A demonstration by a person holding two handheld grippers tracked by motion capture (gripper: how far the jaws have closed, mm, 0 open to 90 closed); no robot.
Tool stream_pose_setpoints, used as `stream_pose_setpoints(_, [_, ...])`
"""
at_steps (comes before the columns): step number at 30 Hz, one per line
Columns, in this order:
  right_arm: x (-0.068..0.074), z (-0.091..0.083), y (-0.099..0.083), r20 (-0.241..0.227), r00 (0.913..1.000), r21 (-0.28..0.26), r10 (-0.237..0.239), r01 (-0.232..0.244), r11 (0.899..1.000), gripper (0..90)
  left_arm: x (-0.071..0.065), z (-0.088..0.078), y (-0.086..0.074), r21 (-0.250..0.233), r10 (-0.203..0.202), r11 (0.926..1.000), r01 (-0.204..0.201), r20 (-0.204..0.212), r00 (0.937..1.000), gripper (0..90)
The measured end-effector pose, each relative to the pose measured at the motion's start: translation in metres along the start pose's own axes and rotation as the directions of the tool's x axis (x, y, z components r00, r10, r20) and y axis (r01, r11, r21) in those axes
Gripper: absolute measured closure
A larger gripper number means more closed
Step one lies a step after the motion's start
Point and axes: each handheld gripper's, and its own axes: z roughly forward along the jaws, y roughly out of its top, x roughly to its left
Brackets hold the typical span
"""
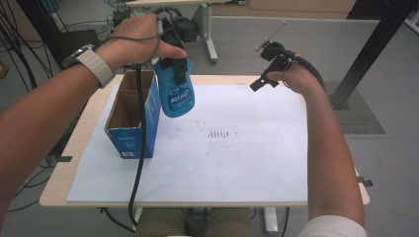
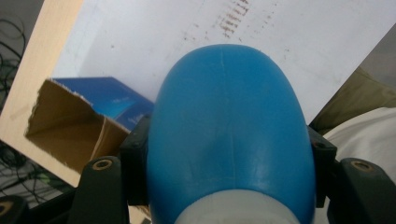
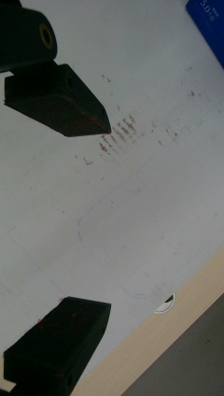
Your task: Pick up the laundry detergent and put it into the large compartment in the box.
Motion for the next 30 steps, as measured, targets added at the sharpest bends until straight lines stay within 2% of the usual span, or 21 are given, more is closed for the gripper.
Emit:
stream_pose_setpoints(6, [0.001, -0.003, -0.001, -0.004, 1.0, -0.007, -0.003, 0.003, 1.0, 12.2, 0.006, -0.007, -0.004, -0.002, -0.081, 0.9967, 0.081, -0.012, 0.9967, 38.1])
stream_pose_setpoints(11, [0.001, -0.005, -0.002, -0.004, 1.0, -0.007, -0.007, 0.007, 1.0, 12.2, 0.014, -0.015, -0.011, -0.012, -0.168, 0.9858, 0.167, -0.008, 0.9858, 38.1])
stream_pose_setpoints(14, [0.002, -0.005, -0.003, -0.008, 0.9999, -0.011, -0.011, 0.011, 1.0, 12.2, 0.019, -0.02, -0.015, -0.015, -0.221, 0.9753, 0.22, -0.008, 0.9753, 38.1])
stream_pose_setpoints(17, [0.003, -0.005, -0.002, -0.01, 0.9998, -0.011, -0.016, 0.015, 1.0, 12.2, 0.025, -0.024, -0.024, -0.03, -0.292, 0.956, 0.292, -0.005, 0.9564, 38.2])
stream_pose_setpoints(22, [0.003, -0.004, 0.0, -0.013, 0.9996, -0.009, -0.026, 0.026, 1.0, 12.2, 0.032, -0.032, -0.034, -0.02, -0.35, 0.9365, 0.35, -0.012, 0.9365, 38.2])
stream_pose_setpoints(24, [0.003, -0.004, 0.001, -0.015, 0.9994, -0.01, -0.031, 0.031, 0.999, 12.2, 0.035, -0.035, -0.037, -0.016, -0.366, 0.9306, 0.366, -0.011, 0.9306, 38.2])
stream_pose_setpoints(29, [0.003, -0.001, 0.004, -0.02, 0.999, -0.012, -0.04, 0.04, 0.999, 12.2, 0.04, -0.04, -0.043, -0.013, -0.419, 0.908, 0.419, -0.016, 0.9078, 38.2])
stream_pose_setpoints(30, [0.003, -0.001, 0.004, -0.021, 0.999, -0.011, -0.039, 0.039, 0.999, 12.2, 0.041, -0.041, -0.044, -0.011, -0.422, 0.9064, 0.422, -0.02, 0.9062, 38.1])
